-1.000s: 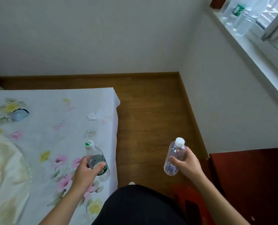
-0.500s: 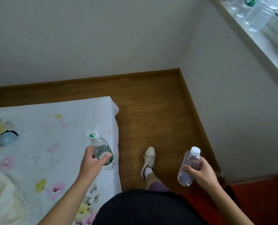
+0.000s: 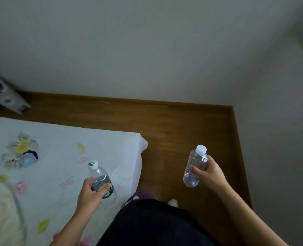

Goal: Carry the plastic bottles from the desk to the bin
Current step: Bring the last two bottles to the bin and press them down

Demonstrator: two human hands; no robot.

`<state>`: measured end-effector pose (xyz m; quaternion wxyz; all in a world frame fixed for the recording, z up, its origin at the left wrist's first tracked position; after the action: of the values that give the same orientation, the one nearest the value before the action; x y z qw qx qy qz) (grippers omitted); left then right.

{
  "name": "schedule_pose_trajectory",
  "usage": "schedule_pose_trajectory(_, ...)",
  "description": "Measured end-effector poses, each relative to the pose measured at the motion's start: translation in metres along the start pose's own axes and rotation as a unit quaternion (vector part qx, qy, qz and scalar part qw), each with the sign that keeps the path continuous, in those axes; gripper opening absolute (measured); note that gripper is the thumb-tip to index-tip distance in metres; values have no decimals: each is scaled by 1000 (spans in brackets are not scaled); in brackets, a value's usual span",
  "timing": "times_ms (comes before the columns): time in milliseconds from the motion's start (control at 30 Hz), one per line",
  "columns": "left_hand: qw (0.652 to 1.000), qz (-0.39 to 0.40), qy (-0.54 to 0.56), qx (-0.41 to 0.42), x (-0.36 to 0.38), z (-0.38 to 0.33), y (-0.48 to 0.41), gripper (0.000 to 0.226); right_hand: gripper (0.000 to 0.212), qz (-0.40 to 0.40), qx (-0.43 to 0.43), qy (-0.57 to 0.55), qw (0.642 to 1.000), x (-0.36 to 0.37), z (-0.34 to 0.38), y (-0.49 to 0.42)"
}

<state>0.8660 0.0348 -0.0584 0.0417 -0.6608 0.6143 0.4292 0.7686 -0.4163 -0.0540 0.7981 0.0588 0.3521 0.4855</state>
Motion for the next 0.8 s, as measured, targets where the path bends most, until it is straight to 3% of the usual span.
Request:
schedule_pose_trajectory(167, 998, -13, 28, -55, 6, -15, -55, 57, 63, 28, -67, 28, 997, 10, 86, -95)
schedule_pose_trajectory(300, 997, -10, 36, -70, 24, -62, -116, 53, 64, 24, -72, 50, 996, 13, 122, -162)
schedule_pose_trajectory(433, 997, 19, 44, -55, 44, -139, -187, 59, 62, -4, -41, 80, 996, -1, 130, -215)
schedule_pose_trajectory(667, 994, 84, 59, 20, 79, -300, -287, 50, 69, -36, 13, 85, 996, -38, 144, -294)
schedule_pose_trajectory(800, 993, 97, 62, 40, 93, -367, -337, 61, 68, -18, 12, 94, 995, -38, 176, -355)
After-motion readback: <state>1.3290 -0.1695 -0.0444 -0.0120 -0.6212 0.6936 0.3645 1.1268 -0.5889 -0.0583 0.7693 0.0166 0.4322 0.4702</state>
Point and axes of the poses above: each hand's wrist, its own y-axis away from the middle knuckle, its own x-axis out of the palm, z = x × y, the point moved 8 cm from there along -y, towards the middle knuckle, and after that the axes turned 4 degrees about -z, right-handed, at the moved point
